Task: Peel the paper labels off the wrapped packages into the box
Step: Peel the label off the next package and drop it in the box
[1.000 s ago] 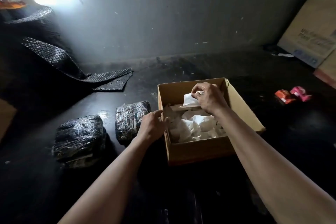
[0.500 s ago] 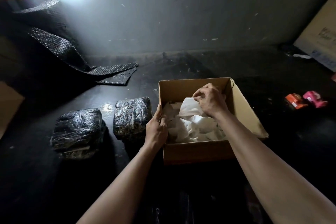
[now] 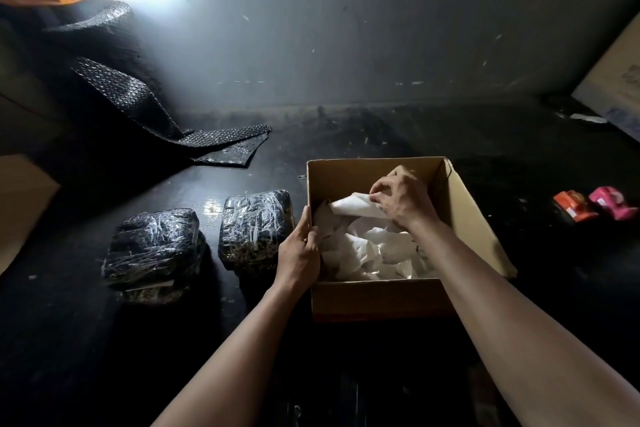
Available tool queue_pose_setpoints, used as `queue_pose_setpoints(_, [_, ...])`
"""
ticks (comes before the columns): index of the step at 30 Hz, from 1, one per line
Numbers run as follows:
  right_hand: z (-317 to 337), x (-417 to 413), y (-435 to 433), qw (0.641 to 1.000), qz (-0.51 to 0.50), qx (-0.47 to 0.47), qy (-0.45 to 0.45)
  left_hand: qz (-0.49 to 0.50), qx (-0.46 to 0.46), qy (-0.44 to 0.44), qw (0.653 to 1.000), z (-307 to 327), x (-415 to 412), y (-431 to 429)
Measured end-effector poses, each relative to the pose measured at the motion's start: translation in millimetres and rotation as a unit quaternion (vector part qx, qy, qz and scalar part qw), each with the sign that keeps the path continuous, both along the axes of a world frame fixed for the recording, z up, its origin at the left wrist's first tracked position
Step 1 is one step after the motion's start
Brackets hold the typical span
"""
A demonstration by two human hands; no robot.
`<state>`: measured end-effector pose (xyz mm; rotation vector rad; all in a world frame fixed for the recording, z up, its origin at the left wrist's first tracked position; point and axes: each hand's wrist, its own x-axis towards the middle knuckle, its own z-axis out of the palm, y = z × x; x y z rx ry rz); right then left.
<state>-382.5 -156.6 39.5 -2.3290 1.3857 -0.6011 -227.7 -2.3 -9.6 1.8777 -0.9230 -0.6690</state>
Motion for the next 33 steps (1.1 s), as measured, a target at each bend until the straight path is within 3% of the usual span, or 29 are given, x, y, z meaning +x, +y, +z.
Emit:
queue_pose_setpoints(17, [8,-11,0,1.0,0.006,-0.018,0.02,0.008,-0.008,0.001,1.0,-9,2,-3])
queue_pose_setpoints(33, [29,19,31,0.995,0.057,0.002,0.085,-0.084,0.005,-0.056,0.995,-10,22,-3])
